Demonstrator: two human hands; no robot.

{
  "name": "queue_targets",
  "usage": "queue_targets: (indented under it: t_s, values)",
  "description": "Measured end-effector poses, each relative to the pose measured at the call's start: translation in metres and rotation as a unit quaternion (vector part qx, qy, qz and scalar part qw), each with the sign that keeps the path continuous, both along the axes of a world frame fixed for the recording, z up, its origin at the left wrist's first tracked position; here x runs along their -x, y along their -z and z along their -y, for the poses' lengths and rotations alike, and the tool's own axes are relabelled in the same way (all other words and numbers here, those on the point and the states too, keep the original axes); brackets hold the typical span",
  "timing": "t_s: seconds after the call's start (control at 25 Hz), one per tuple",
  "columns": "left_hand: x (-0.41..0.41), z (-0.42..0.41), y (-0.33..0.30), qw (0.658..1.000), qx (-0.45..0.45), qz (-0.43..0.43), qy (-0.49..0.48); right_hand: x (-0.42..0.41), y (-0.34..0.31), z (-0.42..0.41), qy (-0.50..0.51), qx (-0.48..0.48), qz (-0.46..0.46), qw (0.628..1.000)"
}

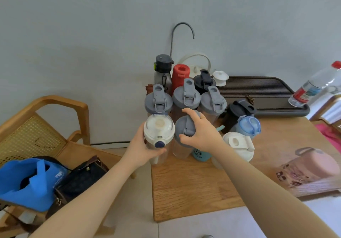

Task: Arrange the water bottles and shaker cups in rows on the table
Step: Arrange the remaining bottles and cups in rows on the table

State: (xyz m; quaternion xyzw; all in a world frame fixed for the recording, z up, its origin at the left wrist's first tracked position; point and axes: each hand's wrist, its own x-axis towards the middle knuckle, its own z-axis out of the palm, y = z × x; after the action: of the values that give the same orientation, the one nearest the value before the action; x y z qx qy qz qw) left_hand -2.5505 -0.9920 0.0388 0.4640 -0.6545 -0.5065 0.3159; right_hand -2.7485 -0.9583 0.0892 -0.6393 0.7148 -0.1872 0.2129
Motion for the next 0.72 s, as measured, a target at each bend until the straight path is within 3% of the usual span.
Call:
queue_targets:
  t_s: [0.28, 0.4, 0.56, 0.72]
  values:
    - [0.032, 0.006, 0.006, 1.0, 0.001, -0.013, 0.016, 0.031, 0.001, -0.004, 0.021, 0.002, 0.025, 0.999]
    - [0.034, 0.005, 0.006, 0.998, 0.028, 0.056, -0.01, 0.036, 0.002, -0.009, 0.034, 0.01, 0.082, 0.996]
    - [0.029, 0.004, 0.007, 0.991, 0.043, 0.123, -0.013, 0.049, 0.004, -0.029, 0.008, 0.024, -0.037, 0.999]
    - [0.036, 0.002, 0.008, 0.993, 0.035, 0.108, -0.03, 0.085, 0.004, -0.059, 0.047, 0.026, -0.148, 0.988]
